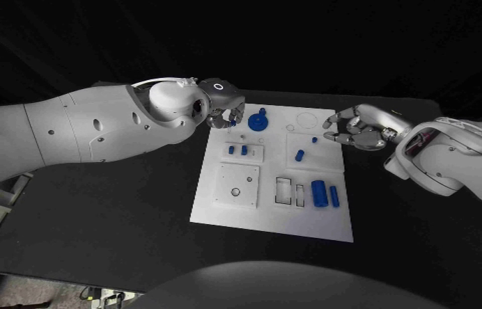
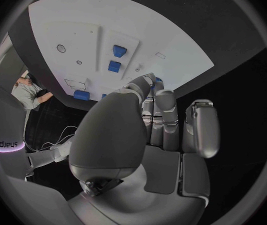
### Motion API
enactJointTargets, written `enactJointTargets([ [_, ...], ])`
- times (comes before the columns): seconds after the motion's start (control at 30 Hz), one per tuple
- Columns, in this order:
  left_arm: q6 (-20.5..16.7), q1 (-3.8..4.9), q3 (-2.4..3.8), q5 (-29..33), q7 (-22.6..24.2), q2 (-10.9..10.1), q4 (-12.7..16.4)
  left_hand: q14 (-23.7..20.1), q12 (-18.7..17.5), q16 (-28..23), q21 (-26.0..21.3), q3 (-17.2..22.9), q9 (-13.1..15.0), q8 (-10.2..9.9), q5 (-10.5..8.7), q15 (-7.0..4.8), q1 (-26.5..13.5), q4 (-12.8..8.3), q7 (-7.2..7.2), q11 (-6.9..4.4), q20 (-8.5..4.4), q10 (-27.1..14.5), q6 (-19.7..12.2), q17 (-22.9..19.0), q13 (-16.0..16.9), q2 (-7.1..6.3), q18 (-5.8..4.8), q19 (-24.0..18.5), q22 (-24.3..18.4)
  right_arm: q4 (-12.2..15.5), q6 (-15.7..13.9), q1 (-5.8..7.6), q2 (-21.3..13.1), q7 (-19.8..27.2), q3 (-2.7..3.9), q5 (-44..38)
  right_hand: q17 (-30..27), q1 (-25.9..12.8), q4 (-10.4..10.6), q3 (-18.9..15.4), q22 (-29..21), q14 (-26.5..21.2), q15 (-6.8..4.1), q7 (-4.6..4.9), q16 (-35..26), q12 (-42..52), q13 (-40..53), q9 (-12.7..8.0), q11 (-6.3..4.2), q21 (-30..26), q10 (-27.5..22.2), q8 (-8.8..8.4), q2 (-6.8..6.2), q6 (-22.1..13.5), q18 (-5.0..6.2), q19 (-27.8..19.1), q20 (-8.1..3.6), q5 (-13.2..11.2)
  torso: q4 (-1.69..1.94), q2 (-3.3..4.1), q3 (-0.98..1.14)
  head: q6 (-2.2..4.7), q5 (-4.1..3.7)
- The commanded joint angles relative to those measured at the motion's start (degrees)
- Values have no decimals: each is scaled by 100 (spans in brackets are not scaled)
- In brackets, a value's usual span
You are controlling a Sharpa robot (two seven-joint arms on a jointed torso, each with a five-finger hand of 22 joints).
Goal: Assemble the parts on the task board
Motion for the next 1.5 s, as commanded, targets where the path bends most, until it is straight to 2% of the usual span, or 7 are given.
enactJointTargets([
  [0.03,-41,-61,1,102,47,58,-45,-30,-19,-6,-10,-20,6,-21,-30,12,-49,10,-21,7,13,47,-13,-7,-11,-8,8,112,1197,-2,86,-6,6,-8,-1,-32,1508,-16,0,10,1217,598,2,-11,20,-36,1495,0,-1,-36,623,-28,6,43,50,4,-17,35,0,-2,1,0,2],
  [0.3,-67,-171,1,131,75,183,-154,-36,-20,-17,-11,-12,2,-25,-23,8,-39,3,-11,12,12,60,-18,-32,-18,-5,8,113,1197,0,76,-9,22,1,-1,-32,1508,-16,0,10,1217,598,2,-11,20,-36,1495,0,-1,-36,623,-28,6,43,50,4,-17,35,1,-1,1,0,-17],
  [0.7,-110,-264,1,136,43,312,-253,-38,-24,-17,-10,0,-6,-33,-9,4,-21,-10,4,27,10,80,-28,-48,-29,-1,8,114,1197,-38,85,-23,50,15,-1,-32,1508,-5,-7,15,1215,598,2,-10,20,-36,1495,-1,-1,-42,623,-29,6,44,52,-1,-17,38,2,-2,0,0,2],
  [1.2,-77,-317,1,144,58,408,-306,-47,-27,-34,-21,5,-10,-37,-3,5,-17,-14,10,33,9,86,-35,-79,-35,0,11,110,1195,-53,91,-51,61,24,-1,-32,1508,-6,-5,16,1215,598,2,-9,20,-36,1495,-1,-1,-42,623,-29,9,46,52,0,-17,37,2,-6,4,0,-5],
  [1.5,152,-324,0,138,35,484,-351,-76,-50,-81,-59,13,-23,-55,12,12,-13,-20,13,43,8,71,-63,-156,-54,1,19,93,1184,-53,98,-65,57,26,-1,-31,1508,-6,-4,16,1214,598,2,-8,20,-36,1495,-1,0,-45,623,-29,10,48,53,-3,-17,36,2,-2,1,0,3],
])
